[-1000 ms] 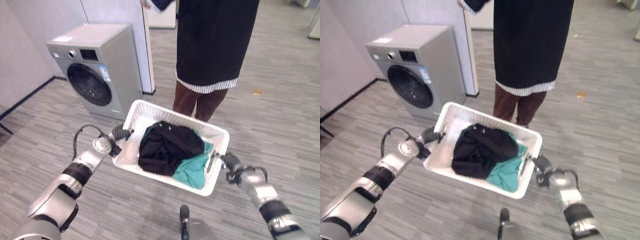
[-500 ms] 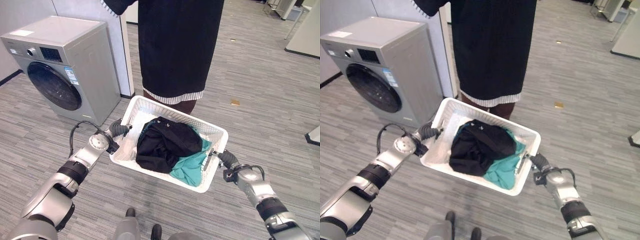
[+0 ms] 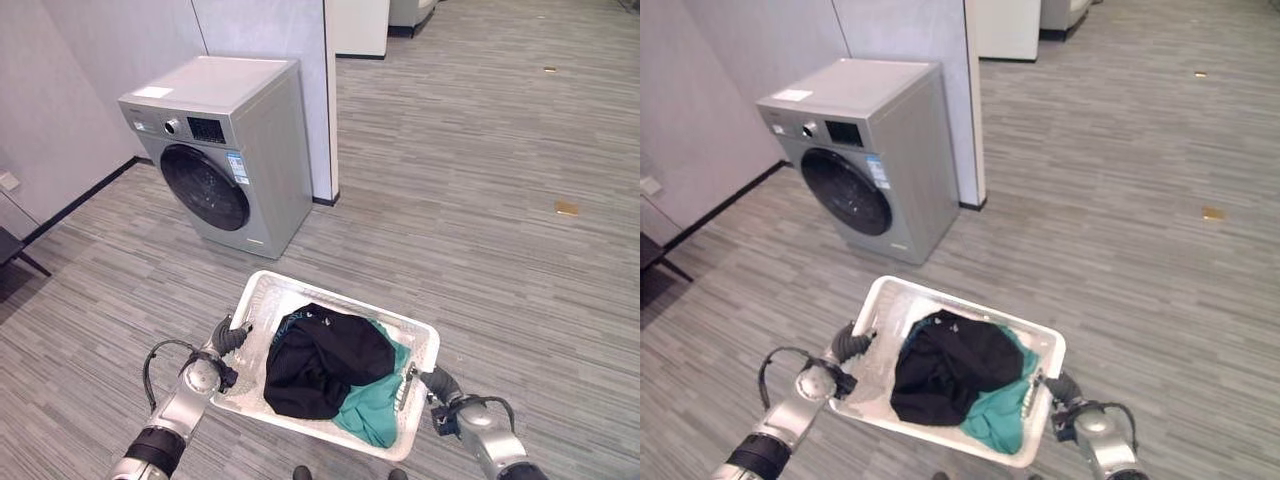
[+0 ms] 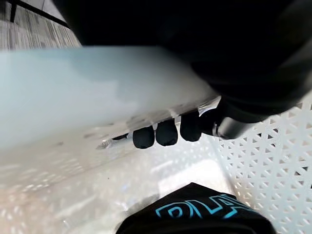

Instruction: Grab the laundry basket,head to the washer,open it,put in the laundry and shut it.

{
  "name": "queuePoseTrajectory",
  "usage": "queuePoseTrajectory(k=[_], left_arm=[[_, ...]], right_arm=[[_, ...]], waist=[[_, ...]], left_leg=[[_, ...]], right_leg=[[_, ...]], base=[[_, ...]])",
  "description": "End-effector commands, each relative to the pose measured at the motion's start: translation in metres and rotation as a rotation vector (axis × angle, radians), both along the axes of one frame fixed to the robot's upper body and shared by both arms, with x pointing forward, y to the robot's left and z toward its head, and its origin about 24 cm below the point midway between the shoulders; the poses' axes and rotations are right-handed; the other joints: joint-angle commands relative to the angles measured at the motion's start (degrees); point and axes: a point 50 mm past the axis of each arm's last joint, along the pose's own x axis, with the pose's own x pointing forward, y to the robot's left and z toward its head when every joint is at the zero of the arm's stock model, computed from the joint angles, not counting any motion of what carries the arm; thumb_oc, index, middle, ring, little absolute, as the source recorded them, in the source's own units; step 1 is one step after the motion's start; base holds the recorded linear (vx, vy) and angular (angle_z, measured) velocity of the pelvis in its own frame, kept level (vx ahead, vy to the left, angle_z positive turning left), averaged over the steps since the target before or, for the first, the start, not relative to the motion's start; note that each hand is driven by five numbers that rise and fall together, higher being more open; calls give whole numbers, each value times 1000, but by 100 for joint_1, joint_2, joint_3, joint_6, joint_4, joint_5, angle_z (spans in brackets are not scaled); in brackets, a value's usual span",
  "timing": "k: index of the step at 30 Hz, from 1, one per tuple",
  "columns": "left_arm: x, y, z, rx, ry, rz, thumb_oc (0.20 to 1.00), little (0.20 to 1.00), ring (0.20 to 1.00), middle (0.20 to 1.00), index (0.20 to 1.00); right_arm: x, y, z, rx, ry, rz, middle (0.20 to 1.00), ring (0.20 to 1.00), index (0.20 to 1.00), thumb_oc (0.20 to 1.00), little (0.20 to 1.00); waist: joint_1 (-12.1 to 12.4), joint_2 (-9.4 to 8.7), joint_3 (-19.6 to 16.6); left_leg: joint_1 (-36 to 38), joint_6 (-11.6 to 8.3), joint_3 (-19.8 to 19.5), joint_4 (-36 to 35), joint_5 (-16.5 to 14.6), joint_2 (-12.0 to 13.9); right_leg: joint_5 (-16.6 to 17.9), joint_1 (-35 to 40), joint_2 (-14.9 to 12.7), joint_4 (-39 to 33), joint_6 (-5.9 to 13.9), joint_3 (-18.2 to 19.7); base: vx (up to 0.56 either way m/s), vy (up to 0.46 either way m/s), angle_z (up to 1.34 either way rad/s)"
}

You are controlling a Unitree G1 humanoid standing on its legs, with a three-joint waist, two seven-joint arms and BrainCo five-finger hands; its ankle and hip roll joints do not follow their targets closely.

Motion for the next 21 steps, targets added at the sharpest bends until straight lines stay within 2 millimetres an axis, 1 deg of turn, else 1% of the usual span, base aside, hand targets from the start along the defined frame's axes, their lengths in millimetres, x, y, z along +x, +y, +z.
queuePoseTrajectory(k=[1,5,6,7,8,9,10,11,12,13,14,15,17,18,19,20,21], left_arm=[[28,42,52,84,-219,110,200,200,200,200,200],[33,48,64,58,-258,134,200,200,200,200,200],[34,48,65,58,-259,135,200,200,200,200,200],[39,52,75,67,-291,140,200,200,200,200,200],[39,52,76,67,-292,141,200,200,200,200,200],[43,54,82,73,-309,142,200,200,200,200,200],[53,57,99,91,-356,141,200,200,200,200,200],[58,57,107,92,-377,137,200,200,200,200,200],[61,56,110,88,-381,128,200,200,200,200,200],[61,56,111,88,-383,128,200,200,200,200,200],[66,55,117,80,-393,122,200,200,200,200,200],[70,55,121,79,-400,119,200,200,200,200,200],[73,55,127,86,-411,113,200,200,200,200,200],[73,55,127,86,-411,114,200,200,200,200,200],[74,55,131,100,-414,106,200,200,200,200,200],[74,61,135,105,-420,123,200,200,200,200,200],[74,61,136,105,-420,124,200,200,200,200,200]], right_arm=[[29,-21,34,-6,-177,-58,200,200,200,200,200],[54,-32,66,-76,-275,-29,200,200,200,200,200],[55,-32,67,-76,-277,-29,200,200,200,200,200],[68,-39,84,-115,-322,-19,200,200,200,200,200],[69,-39,85,-115,-324,-19,200,200,200,200,200],[76,-42,96,-138,-353,-10,200,200,200,200,200],[96,-50,127,-195,-435,-3,200,200,200,200,200],[104,-51,139,-210,-467,0,200,200,200,200,200],[109,-53,146,-224,-479,5,200,200,200,200,200],[109,-53,147,-224,-481,5,200,200,200,200,200],[115,-61,159,-249,-498,-10,200,200,200,200,200],[118,-63,166,-253,-508,-12,200,200,200,200,200],[121,-70,176,-269,-526,-27,200,200,200,200,200],[121,-71,176,-270,-527,-27,200,200,200,200,200],[124,-72,182,-283,-537,-18,200,200,200,200,200],[133,-72,199,-293,-574,-20,200,200,200,200,200],[133,-72,199,-293,-575,-19,200,200,200,200,200]], waist=[[-34,-400,-82],[88,-505,-15],[89,-509,-22],[165,-574,54],[163,-579,55],[201,-620,91],[284,-738,172],[321,-786,193],[350,-806,212],[340,-814,205],[358,-828,227],[368,-828,220],[380,-792,201],[381,-795,207],[355,-757,243],[344,-672,321],[345,-673,322]], left_leg=[[-203,-172,-21,17,-385,220],[-198,-145,-130,74,-437,209],[-224,-141,-125,64,-404,203],[-294,-129,-183,203,-452,196],[-324,-124,-182,217,-435,192],[-415,-109,-213,365,-489,181],[-674,-77,-284,770,-663,139],[-816,-46,-332,943,-713,98],[-866,-20,-379,1066,-807,73],[-906,-11,-384,1077,-784,63],[-947,56,-452,1239,-938,-13],[-940,121,-507,1262,-979,-73],[-833,255,-577,1201,-1027,-187],[-830,258,-574,1197,-1026,-194],[-754,340,-657,1172,-1019,-269],[-560,461,-650,1079,-1063,-347],[-560,461,-648,1078,-1062,-348]], right_leg=[[-241,-43,-504,45,270,-184],[-253,-9,-495,45,285,-193],[-232,-41,-500,45,281,-188],[-240,-16,-511,45,285,-197],[-220,-39,-516,45,281,-195],[-208,-44,-534,45,283,-203],[-178,-30,-606,45,301,-234],[-146,-52,-660,45,314,-260],[-148,-10,-699,46,327,-282],[-129,-40,-710,45,326,-288],[-160,20,-792,134,377,-313],[-242,-31,-863,394,373,-261],[-392,-147,-949,1041,289,-199],[-412,-163,-961,1076,292,-191],[-339,-339,-965,1574,238,-74],[-363,-691,-990,2403,224,-10],[-366,-695,-992,2408,225,-7]], base=[[0,0,0],[12,24,9],[-27,25,5],[-35,17,1],[-41,31,1],[-52,99,2],[-59,144,11],[-29,163,17],[-19,83,21],[43,163,19],[64,225,15],[114,311,12],[109,241,28],[110,214,42],[148,305,35],[148,304,17],[222,329,13]])
